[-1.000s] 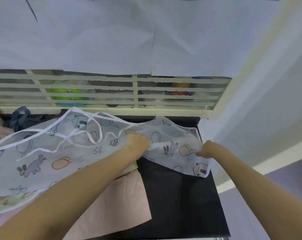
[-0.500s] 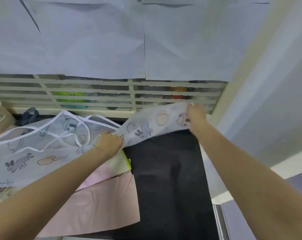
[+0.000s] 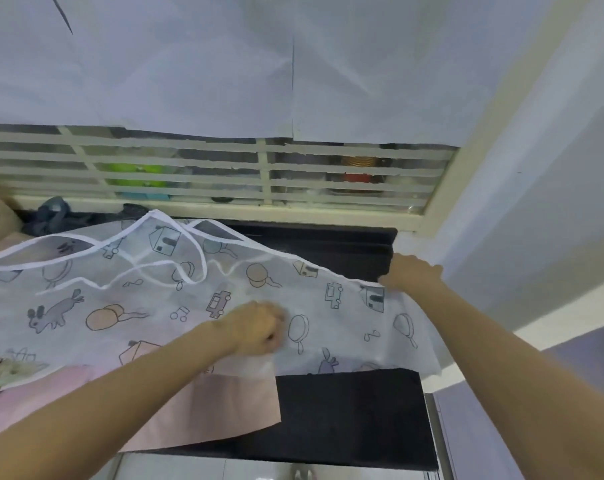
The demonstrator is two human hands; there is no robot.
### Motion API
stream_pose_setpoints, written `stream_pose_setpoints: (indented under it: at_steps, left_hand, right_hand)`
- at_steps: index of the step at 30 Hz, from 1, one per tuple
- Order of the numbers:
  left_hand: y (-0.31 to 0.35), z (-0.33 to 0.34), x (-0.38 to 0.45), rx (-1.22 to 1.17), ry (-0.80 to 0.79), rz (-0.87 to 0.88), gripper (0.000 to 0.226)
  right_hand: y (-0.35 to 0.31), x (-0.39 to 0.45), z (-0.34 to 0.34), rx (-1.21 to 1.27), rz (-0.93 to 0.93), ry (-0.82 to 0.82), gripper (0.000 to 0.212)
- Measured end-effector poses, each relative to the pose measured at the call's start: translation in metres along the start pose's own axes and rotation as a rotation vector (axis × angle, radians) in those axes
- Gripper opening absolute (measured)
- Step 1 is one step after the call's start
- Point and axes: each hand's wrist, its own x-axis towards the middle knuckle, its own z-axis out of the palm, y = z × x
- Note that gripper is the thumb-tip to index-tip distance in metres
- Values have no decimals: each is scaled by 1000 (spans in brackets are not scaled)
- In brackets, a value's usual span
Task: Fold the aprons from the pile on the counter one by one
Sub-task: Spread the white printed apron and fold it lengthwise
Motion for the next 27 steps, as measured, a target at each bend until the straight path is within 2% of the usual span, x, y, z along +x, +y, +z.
stream_pose_setpoints:
  at_steps: [2, 4, 6, 8, 10, 12, 15, 18, 20, 24, 27]
  left_hand:
    - [-18, -7, 12, 29, 60, -113, 37]
    - [-36, -14, 28, 33, 53, -218, 44]
    - [-46, -20, 42, 73, 42, -277, 50]
    - [-48, -25, 56, 49, 73, -304, 54]
    - [-42, -32, 76, 35, 117, -269, 56]
    - [-35, -37, 98, 8, 150, -227, 54]
    - [-26, -39, 136, -99, 147, -208, 53]
    - [-20, -38, 156, -265, 108, -220, 41]
    - [-15, -43, 164, -410, 80, -190, 35]
    - [-9, -72, 165, -920, -72, -35, 24]
    - [-17, -103, 152, -1228, -11, -24, 26]
  right_hand:
    - [-11, 5, 18, -113, -87, 55, 33]
    - [-23, 12, 35, -131, -178, 59, 44]
    - [-27, 19, 49, -109, -218, -28, 61]
    - [-24, 25, 61, -122, -210, -114, 87]
    - [-14, 32, 71, -144, -197, -143, 101]
    - [-5, 33, 79, -182, -220, -65, 93]
    - [7, 40, 90, -46, -328, 96, 50]
    - [11, 44, 82, 227, -448, 123, 10]
    - [12, 49, 67, 249, -513, 190, 7]
    - [6, 60, 37, 314, -558, 452, 11]
    - [-1, 63, 13, 368, -500, 561, 15]
